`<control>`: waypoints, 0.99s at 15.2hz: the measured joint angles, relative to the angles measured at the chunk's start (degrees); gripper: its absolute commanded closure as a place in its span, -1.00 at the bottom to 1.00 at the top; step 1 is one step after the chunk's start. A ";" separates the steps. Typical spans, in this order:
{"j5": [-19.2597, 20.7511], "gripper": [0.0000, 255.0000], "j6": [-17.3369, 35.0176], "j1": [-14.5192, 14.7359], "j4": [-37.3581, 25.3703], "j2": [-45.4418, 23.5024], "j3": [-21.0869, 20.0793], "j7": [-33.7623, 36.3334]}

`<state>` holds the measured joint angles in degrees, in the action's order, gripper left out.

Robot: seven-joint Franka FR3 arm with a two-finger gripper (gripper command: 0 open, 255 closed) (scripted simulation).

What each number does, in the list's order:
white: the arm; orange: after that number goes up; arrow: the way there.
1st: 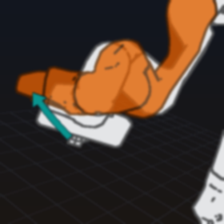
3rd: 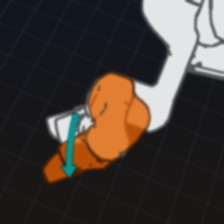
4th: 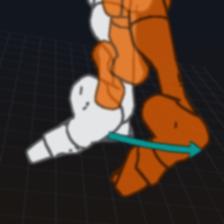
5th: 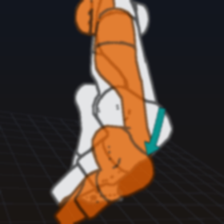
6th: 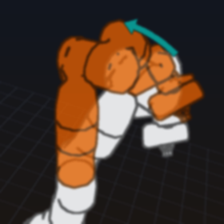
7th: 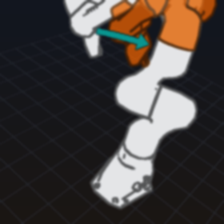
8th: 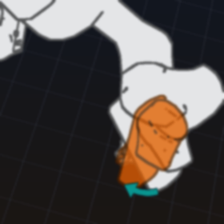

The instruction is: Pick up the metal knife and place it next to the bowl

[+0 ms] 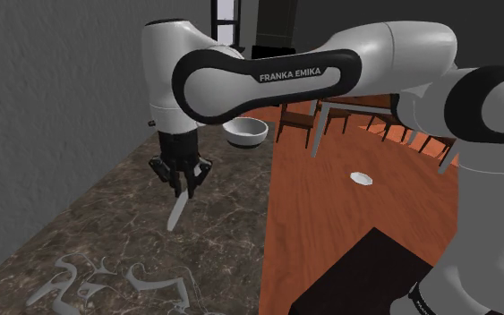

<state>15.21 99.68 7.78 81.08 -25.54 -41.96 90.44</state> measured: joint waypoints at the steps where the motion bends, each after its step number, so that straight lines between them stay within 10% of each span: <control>1: -0.25 1.00 0.52 -1.20 0.81 0.37 0.20 -1.19; 15: -0.10 1.00 -2.39 -12.06 -5.12 -2.28 4.46 -17.46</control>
<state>15.11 97.29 -4.28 75.95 -27.82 -37.50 72.98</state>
